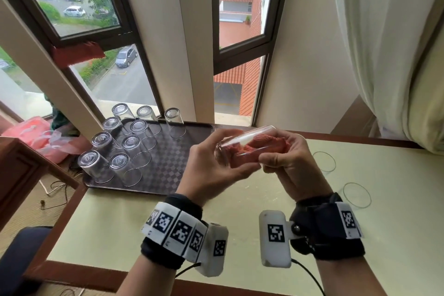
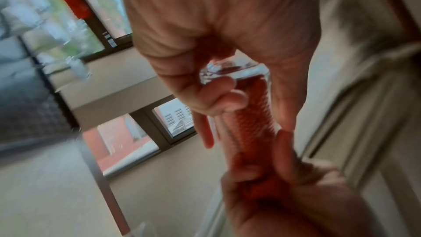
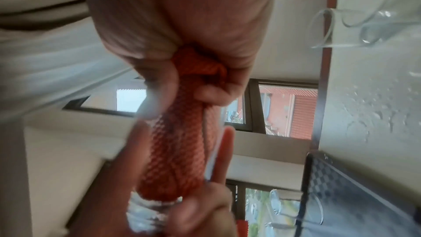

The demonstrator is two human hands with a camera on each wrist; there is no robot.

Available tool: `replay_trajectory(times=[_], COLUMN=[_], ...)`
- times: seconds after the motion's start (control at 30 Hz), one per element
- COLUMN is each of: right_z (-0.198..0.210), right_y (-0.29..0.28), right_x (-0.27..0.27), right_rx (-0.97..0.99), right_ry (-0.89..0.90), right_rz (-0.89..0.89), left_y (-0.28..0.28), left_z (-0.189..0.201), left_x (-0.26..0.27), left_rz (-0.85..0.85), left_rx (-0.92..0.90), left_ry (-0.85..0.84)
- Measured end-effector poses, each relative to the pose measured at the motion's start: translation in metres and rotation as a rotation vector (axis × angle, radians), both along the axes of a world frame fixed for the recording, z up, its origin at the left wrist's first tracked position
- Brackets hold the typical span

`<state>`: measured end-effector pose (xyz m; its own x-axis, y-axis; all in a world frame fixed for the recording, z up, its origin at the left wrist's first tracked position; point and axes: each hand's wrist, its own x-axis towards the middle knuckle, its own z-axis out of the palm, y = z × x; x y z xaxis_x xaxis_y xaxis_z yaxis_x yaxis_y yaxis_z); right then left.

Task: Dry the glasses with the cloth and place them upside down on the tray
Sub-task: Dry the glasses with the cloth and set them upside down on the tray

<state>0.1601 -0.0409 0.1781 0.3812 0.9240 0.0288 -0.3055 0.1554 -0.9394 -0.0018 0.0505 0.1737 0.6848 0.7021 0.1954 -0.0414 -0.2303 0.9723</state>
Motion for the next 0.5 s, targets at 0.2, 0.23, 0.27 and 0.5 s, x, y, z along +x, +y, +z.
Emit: replay_trajectory(times=[0.2,0.23,0.27,0.5], right_z=[0.001,0.001,0.003,0.003], right_y=[0.003,0.003,0.002,-0.004], right_x=[-0.018,-0.018,-0.017,-0.005], right_rx=[0.031,0.020,0.009,-0.042], right_ry=[-0.058,-0.084,-0.124,-0.072], right_rz=[-0.145,-0.120,-0.075,0.018], left_y=[0.010,0.011,0.011,-0.002], left_z=[-0.003,-0.004,-0.004,0.001], left_x=[0.003,0.002,0.000,-0.002], left_rz=[0.027,0.044,0.060,0.027], left_rx=[-0.467,-0.445,-0.388,0.074], left_ry=[-0.009,-0.024,-0.034,-0.025])
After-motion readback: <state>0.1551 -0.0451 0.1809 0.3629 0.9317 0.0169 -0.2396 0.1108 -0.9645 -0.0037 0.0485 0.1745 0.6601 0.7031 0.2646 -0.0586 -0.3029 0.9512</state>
